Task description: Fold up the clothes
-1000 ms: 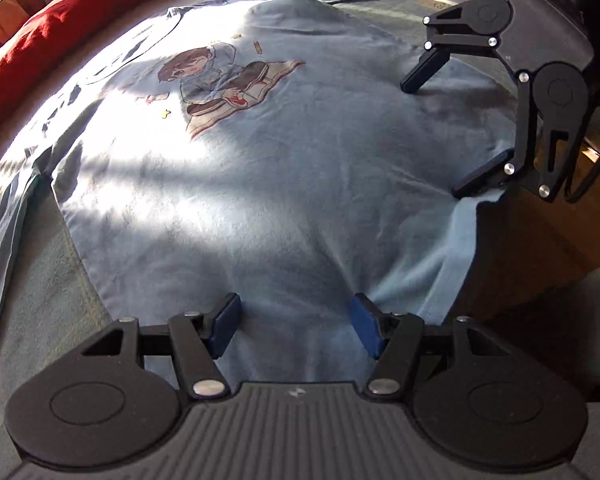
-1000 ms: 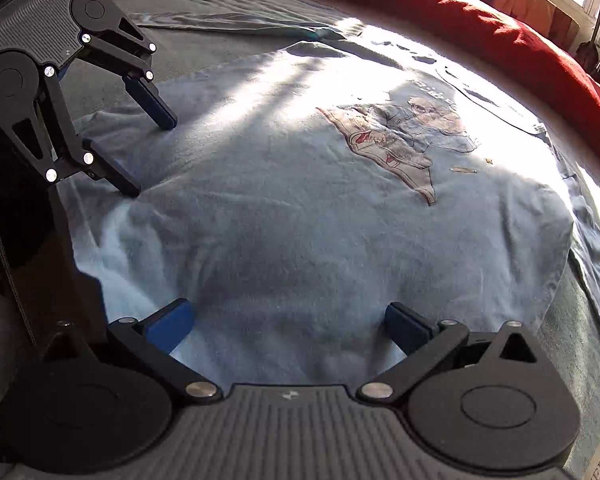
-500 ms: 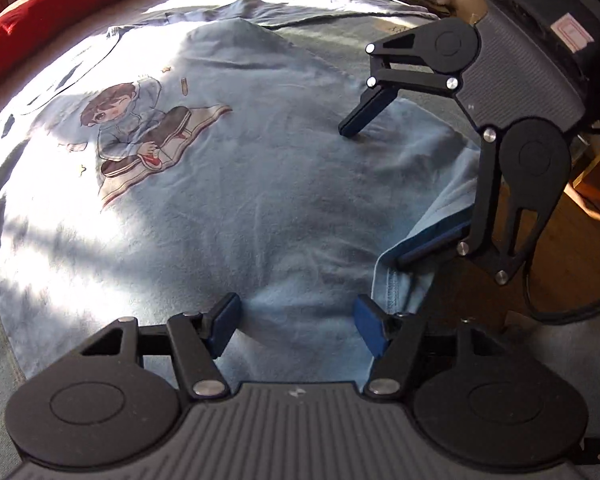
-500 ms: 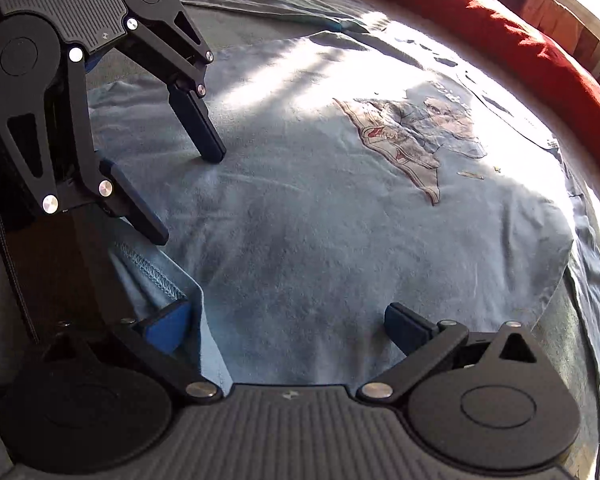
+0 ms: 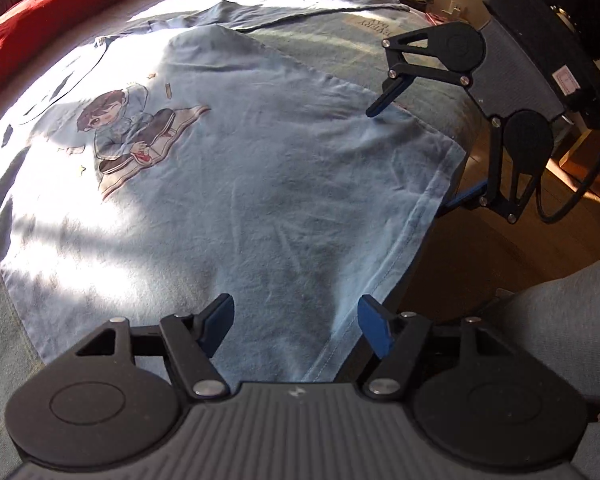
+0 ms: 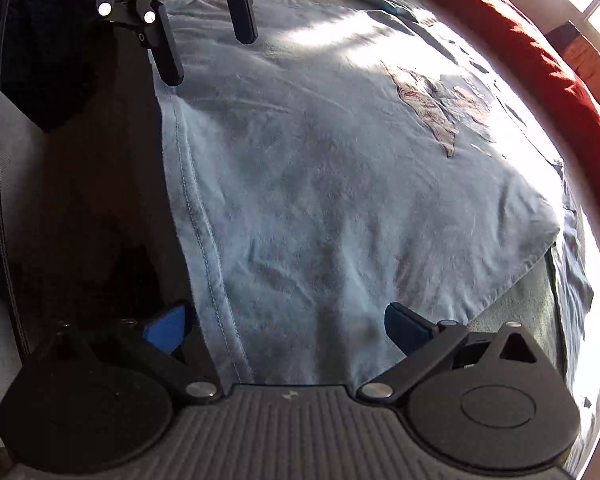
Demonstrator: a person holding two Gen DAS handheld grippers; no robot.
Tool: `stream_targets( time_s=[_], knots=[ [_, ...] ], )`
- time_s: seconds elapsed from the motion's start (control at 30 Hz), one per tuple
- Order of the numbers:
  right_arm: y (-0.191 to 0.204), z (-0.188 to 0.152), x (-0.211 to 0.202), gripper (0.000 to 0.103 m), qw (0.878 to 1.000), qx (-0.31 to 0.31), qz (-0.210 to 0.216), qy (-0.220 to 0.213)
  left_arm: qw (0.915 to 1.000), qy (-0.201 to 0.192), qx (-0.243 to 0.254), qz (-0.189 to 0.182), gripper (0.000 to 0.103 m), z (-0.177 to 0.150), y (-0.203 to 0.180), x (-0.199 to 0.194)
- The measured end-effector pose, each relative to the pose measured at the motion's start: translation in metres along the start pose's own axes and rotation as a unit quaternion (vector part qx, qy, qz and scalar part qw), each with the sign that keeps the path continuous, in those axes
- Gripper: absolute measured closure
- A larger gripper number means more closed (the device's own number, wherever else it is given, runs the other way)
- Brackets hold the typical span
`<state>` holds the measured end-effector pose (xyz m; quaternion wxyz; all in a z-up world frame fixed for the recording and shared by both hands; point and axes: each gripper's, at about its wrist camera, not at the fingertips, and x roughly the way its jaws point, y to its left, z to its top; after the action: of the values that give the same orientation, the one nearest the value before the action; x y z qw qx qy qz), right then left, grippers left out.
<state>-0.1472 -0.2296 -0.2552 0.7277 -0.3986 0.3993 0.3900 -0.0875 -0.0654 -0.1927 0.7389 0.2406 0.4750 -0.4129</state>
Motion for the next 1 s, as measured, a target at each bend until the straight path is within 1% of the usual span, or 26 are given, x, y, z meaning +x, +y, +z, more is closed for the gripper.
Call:
stream_targets(
  time_s=[0.07,0.1,0.17,0.2,0.23,0.3,0.37,0.5,0.63,0.7,0.83,0.9,1.0],
  knots=[
    [0.001,0.002,-0.001,0.000,0.999,-0.028,-0.014,-0.010,0.9997,-0.004,0.015,-0.019,0.035,0.005,-0.008,0.004],
    [-0.001,0.003,-0.004,0.000,0.999,-0.028,-0.017,-0.016,0.9995,-0.005,0.019,-0.025,0.035,0.006,-0.011,0.006],
    [-0.016,0.005,-0.016,0.000,0.999,0.005,-0.044,-0.028,0.9991,-0.003,0.024,-0.034,0.035,0.007,-0.016,0.011],
    [-0.025,0.006,-0.021,0.000,0.998,0.028,-0.050,-0.033,0.9991,-0.001,0.026,-0.032,0.035,0.007,-0.017,0.015],
    [-0.035,0.006,-0.026,0.000,0.996,0.056,-0.057,-0.039,0.9993,0.000,0.028,-0.023,0.035,0.008,-0.018,0.018],
    [-0.055,0.005,-0.031,0.000,0.990,0.110,-0.075,-0.038,0.9997,0.001,0.026,-0.002,0.035,0.010,-0.017,0.022],
    [-0.073,-0.002,-0.031,0.000,0.984,0.149,-0.090,-0.025,0.9997,-0.001,0.011,0.022,0.035,0.014,-0.009,0.021],
    [-0.084,-0.014,-0.029,0.000,0.982,0.160,-0.102,-0.008,0.9982,-0.005,-0.023,0.054,0.035,0.018,0.014,0.011],
    [-0.074,-0.015,-0.031,0.000,0.986,0.145,-0.083,-0.017,0.9965,-0.002,-0.038,0.075,0.034,0.020,0.028,0.005],
    [-0.067,-0.012,-0.031,0.000,0.989,0.135,-0.064,-0.024,0.9958,0.001,-0.043,0.081,0.035,0.020,0.033,0.005],
    [-0.038,-0.002,-0.022,0.000,0.996,0.055,-0.052,-0.045,0.9955,0.007,-0.062,0.071,0.035,0.017,0.036,0.009],
    [-0.024,0.007,-0.015,0.000,0.997,0.012,-0.049,-0.065,0.9954,0.008,-0.069,0.066,0.035,0.015,0.036,0.009],
    [-0.011,0.024,-0.007,0.000,0.995,-0.031,-0.041,-0.088,0.9952,0.012,-0.075,0.062,0.035,0.011,0.035,0.011]
  ],
)
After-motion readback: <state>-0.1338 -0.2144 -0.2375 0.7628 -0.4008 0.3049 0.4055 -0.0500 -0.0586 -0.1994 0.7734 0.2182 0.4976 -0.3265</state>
